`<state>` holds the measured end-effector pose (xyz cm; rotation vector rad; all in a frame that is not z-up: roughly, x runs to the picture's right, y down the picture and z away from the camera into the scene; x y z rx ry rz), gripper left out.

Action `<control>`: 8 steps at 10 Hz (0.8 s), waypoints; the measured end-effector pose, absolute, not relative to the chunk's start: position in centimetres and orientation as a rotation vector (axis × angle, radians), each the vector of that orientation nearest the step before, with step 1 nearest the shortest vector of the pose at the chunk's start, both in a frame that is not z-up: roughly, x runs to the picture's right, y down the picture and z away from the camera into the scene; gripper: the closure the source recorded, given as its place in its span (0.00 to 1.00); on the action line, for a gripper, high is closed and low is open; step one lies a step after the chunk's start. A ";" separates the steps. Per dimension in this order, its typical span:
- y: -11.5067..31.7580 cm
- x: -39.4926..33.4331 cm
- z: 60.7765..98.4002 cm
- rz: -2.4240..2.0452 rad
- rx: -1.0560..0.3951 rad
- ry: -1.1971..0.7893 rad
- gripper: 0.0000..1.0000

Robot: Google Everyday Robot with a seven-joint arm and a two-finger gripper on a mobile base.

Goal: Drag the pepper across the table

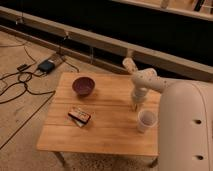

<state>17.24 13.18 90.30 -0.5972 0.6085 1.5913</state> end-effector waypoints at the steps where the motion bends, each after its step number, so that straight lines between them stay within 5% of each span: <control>1: 13.4 16.0 89.9 1.572 -0.613 0.602 1.00; 8: 17.4 7.8 85.6 1.485 -0.708 0.594 1.00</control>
